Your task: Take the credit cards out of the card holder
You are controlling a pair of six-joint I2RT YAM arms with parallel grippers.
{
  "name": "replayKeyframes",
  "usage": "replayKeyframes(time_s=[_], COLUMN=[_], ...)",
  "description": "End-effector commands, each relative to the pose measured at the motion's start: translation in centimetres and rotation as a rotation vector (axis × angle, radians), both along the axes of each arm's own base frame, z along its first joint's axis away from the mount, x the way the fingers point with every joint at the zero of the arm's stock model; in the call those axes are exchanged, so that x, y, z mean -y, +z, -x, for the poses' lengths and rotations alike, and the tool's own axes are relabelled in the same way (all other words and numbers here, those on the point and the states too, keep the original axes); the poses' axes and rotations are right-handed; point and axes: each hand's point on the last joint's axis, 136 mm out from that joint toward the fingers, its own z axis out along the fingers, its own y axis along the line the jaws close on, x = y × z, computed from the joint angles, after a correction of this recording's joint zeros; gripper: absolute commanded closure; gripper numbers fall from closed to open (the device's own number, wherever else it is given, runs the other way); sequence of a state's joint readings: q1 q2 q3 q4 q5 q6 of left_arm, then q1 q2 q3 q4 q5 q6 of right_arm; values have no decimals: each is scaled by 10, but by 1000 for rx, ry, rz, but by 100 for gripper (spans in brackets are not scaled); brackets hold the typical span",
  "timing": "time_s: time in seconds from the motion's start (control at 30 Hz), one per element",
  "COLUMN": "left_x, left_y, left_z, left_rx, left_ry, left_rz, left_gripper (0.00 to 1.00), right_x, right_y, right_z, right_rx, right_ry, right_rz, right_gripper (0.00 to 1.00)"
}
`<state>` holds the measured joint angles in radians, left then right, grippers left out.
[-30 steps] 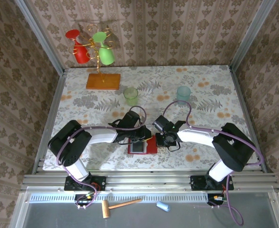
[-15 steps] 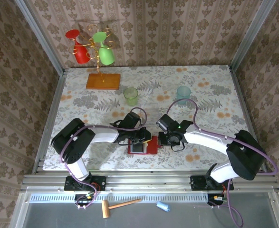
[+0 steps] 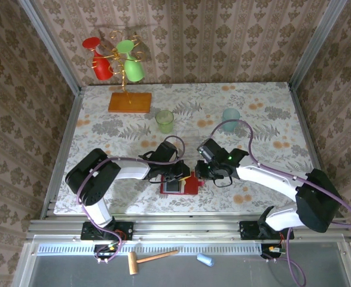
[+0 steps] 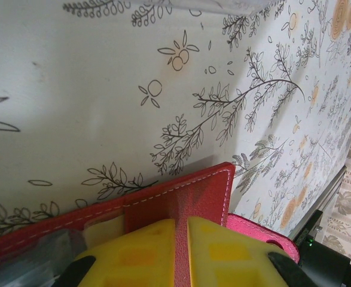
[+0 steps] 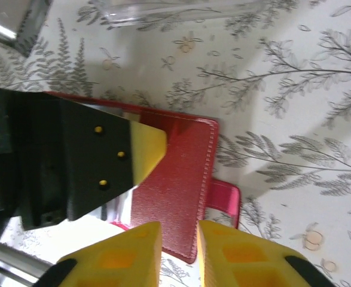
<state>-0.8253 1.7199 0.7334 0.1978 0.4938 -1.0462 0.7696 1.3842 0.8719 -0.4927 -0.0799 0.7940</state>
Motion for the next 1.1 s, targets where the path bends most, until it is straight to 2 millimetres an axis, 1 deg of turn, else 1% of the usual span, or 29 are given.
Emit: replayKeyframes(time_s=[0.0, 0.17, 0.37, 0.5, 0.6, 0.8, 0.9, 1.07], left_x=[-5, -6, -8, -7, -5, -6, -12, -31], left_y=[-11, -12, -14, -9, 2, 32, 47, 70], left_z=[7, 7, 7, 4, 0, -10, -16, -24], left_rx=[-19, -21, -24, -14, 7, 67, 104, 191], left_ry=[-11, -10, -10, 1, 15, 37, 53, 102], left_rz=[-34, -40, -55, -37, -9, 22, 21, 15], left_gripper=[86, 87, 87, 87, 87, 87, 86, 87], right_x=[-21, -30, -28, -25, -21, -8, -1, 12], right_y=[-8, -22, -40, -54, -65, -87, -90, -89], right_z=[3, 3, 4, 6, 8, 15, 17, 17], right_rx=[-54, -90, -119, -140, -159, -191, -193, -175], right_ry=[13, 30, 42, 47, 46, 34, 29, 26], right_rz=[-63, -35, 51, 87, 110, 175, 205, 251], right_gripper=[83, 87, 90, 91, 92, 92, 93, 93])
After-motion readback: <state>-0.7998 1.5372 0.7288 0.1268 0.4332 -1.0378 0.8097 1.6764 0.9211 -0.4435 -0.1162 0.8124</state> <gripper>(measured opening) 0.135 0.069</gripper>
